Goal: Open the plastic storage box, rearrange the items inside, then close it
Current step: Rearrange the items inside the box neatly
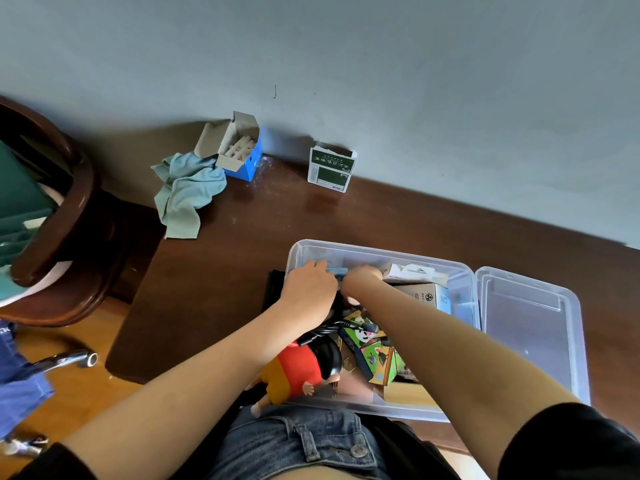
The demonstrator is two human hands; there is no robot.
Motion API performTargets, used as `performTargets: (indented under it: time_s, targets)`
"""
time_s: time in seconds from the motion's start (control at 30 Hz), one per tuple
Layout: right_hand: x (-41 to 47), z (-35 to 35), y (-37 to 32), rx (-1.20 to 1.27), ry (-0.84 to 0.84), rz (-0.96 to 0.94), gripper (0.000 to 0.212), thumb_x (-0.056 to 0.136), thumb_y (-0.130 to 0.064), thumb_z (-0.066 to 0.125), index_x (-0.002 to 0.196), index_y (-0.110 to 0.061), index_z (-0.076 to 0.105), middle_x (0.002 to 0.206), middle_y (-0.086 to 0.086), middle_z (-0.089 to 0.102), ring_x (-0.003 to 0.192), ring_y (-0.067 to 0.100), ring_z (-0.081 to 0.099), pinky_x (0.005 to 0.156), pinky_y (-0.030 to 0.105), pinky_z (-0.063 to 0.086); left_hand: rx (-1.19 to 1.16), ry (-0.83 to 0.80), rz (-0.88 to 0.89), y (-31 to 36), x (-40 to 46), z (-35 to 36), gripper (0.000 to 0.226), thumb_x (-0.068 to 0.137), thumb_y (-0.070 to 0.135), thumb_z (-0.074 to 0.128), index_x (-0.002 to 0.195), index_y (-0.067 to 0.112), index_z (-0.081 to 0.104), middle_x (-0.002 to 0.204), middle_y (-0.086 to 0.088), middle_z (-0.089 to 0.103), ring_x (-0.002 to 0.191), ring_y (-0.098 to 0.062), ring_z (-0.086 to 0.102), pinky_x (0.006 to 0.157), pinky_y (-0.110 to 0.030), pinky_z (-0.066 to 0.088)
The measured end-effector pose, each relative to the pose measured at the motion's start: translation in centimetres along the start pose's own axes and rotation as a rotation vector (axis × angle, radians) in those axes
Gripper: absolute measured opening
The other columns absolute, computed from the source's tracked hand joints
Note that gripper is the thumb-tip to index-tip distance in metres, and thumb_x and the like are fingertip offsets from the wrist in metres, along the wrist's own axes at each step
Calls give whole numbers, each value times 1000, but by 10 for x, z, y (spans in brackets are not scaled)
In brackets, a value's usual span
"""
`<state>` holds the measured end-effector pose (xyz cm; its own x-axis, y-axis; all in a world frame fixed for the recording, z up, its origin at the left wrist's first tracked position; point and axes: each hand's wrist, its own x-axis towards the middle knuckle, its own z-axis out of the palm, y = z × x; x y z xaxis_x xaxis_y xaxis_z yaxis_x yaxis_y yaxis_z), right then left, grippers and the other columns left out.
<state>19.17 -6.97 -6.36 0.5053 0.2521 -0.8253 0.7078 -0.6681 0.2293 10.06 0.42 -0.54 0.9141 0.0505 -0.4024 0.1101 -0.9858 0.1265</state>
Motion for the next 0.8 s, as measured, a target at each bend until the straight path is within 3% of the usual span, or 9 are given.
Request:
performTargets:
  time_s: [0.17,0.4,0.63,0.8]
  targets:
    - [4,22,-5,-32,23,15,30,96,-15,43,123,-15,56,126,2,56,115,20,55,80,26,43,-43,18,-17,0,2,2,26,95,8,44,117,10,58,119,-5,47,110,-20,47,72,-30,45]
    - [8,26,7,45,16,-37,28,94,-11,47,120,-9,58,123,7,59,112,27,56,73,32,41,-37,49,-3,0,4,7,26,95,10,45,117,10,59,117,-4,47,108,-19,48,68,-29,42]
    - [7,28,13,87,27,-100,26,91,-8,52,115,-7,60,116,10,62,106,29,59,72,34,44,-44,59,-6,0,4,10,26,94,12,46,117,10,59,116,-5,48,106,-21,48,67,-32,44]
    - [7,26,14,66,17,-152,25,89,-5,53,113,-4,60,114,13,63,105,31,60,80,36,48,-35,59,3,-1,2,10,25,95,13,45,116,10,59,118,-6,48,106,-21,48,65,-31,40]
